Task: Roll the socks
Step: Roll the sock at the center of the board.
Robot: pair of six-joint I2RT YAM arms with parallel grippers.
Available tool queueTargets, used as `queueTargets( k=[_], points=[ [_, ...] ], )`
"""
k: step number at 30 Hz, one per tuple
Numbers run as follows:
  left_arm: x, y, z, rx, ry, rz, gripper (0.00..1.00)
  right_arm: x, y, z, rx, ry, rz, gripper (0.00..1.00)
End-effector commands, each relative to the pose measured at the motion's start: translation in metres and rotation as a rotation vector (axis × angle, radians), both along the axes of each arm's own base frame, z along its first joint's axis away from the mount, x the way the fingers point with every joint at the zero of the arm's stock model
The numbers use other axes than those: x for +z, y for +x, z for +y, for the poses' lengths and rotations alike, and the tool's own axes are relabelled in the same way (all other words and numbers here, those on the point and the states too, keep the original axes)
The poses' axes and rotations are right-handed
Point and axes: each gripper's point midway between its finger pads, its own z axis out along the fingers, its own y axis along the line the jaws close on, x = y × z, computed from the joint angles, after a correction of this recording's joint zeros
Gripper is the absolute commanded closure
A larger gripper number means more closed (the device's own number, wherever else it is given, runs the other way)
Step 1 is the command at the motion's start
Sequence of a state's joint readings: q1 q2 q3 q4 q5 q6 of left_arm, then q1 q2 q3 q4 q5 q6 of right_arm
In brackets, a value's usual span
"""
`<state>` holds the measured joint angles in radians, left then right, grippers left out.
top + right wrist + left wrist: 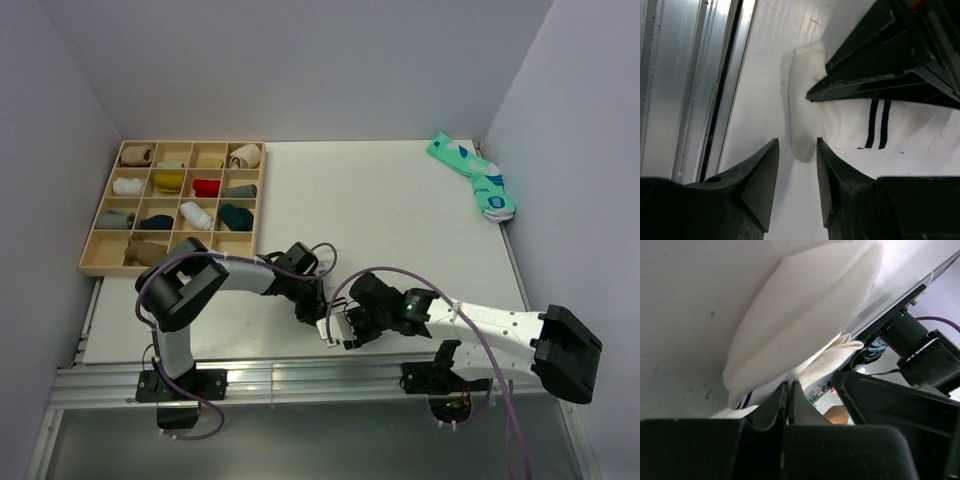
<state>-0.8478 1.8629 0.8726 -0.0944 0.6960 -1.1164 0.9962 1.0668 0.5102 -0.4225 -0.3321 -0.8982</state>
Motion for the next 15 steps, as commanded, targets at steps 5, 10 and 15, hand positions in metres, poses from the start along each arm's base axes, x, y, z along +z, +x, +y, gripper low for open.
queueTargets(
  k=[5, 10, 15],
  points=[
    [-0.001, 0.007, -0.001, -0.004, 0.003, -0.011, 1.00, -0.008, 0.008, 0.019, -0.002, -0.023, -0.076, 0.58],
    [-0.004, 0.010, -0.002, -0.005, -0.008, -0.008, 1.00, -0.020, 0.013, 0.021, -0.030, -0.071, -0.069, 0.61],
    [-0.004, 0.011, -0.005, 0.000, -0.033, -0.007, 0.99, -0.025, 0.017, 0.022, -0.065, -0.088, -0.067, 0.62]
  ],
)
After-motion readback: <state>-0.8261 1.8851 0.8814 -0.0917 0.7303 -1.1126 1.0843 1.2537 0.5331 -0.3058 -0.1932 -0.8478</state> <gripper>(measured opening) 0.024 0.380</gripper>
